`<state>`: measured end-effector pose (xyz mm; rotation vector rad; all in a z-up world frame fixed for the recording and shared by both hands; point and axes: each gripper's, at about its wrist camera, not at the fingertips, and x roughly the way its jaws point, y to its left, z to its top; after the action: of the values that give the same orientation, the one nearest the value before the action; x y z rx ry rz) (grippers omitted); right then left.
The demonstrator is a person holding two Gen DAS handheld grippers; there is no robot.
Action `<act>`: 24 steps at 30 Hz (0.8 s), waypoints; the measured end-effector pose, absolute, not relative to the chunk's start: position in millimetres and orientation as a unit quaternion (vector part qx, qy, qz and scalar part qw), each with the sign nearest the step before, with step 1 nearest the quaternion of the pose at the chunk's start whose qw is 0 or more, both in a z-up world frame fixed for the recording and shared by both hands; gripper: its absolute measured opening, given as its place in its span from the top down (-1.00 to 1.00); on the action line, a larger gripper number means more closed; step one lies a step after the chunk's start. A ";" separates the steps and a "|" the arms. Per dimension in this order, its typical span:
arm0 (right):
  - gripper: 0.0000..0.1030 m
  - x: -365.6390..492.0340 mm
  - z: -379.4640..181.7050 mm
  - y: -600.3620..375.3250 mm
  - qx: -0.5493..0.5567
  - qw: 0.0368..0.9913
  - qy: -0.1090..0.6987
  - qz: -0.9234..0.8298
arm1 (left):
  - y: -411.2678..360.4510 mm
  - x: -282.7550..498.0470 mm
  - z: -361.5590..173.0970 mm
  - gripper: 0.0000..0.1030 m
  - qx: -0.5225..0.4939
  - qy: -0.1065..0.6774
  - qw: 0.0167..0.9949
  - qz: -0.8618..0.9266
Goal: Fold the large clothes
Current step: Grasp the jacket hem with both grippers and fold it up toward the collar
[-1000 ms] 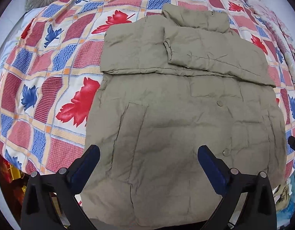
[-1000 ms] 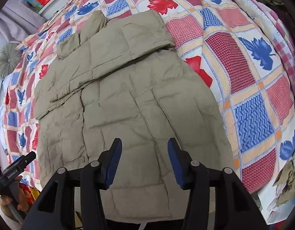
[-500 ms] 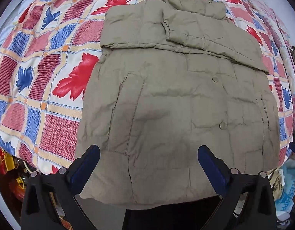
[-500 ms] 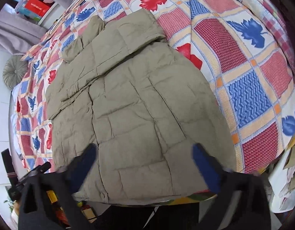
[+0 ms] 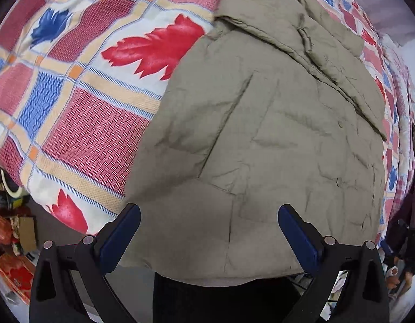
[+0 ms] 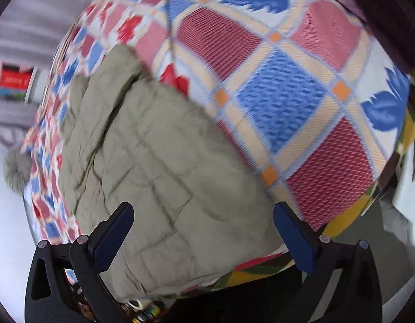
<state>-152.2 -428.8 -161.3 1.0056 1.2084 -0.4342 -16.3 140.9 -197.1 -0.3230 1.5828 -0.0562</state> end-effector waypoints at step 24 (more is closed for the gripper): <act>-0.99 -163.2 -246.3 -367.1 0.635 0.584 0.501 -0.070 | 167.2 -68.0 -251.3 -0.98 -0.334 0.711 0.617 -0.047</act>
<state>-163.2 -367.1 -246.3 1.4826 1.1697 -0.1628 -68.0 167.2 -251.4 -0.7702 1.6370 -0.1083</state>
